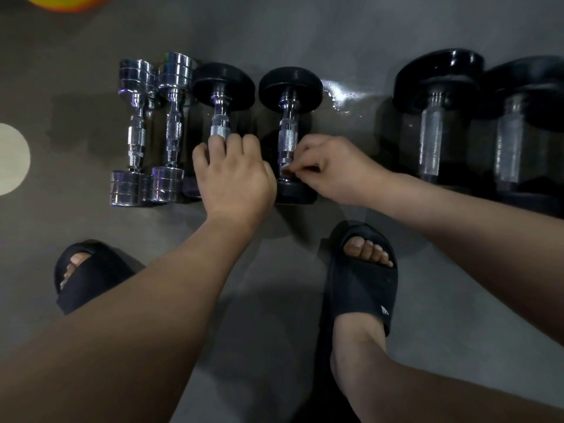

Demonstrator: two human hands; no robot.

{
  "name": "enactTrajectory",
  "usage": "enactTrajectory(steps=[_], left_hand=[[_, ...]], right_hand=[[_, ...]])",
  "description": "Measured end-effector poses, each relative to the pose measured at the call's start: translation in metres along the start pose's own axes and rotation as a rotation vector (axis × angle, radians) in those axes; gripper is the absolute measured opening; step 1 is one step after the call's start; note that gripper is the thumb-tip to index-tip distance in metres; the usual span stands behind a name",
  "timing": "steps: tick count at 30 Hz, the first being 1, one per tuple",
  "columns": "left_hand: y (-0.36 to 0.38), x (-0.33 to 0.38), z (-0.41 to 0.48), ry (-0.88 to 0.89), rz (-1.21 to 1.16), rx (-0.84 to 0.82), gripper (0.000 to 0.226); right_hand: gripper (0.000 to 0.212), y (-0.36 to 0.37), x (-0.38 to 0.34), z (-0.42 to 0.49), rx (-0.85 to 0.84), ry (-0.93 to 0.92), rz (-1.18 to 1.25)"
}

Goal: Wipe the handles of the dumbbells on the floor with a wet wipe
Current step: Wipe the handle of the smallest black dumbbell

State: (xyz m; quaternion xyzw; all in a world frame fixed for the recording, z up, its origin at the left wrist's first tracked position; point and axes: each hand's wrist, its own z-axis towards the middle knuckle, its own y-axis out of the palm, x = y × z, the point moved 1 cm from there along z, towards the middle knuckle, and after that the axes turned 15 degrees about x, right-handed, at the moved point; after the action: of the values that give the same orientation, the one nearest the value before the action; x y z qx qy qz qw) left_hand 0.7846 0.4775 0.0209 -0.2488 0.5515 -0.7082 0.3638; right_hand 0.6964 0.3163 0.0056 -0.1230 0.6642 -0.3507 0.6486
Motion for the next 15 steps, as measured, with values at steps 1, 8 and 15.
enactTrajectory(steps=[1, 8, 15], left_hand=[[-0.001, 0.002, 0.0, -0.004, -0.009, -0.019, 0.023], [-0.014, 0.009, -0.019, -0.01, -0.098, -0.125, 0.045], [-0.023, 0.011, -0.044, 0.028, -0.137, -0.22, 0.075]], right_hand=[[0.015, -0.003, 0.0, 0.002, -0.023, 0.01, 0.001], [0.011, -0.029, 0.005, 0.002, 0.01, 0.091, -0.098], [0.012, -0.022, 0.007, -0.006, 0.133, 0.096, -0.056]])
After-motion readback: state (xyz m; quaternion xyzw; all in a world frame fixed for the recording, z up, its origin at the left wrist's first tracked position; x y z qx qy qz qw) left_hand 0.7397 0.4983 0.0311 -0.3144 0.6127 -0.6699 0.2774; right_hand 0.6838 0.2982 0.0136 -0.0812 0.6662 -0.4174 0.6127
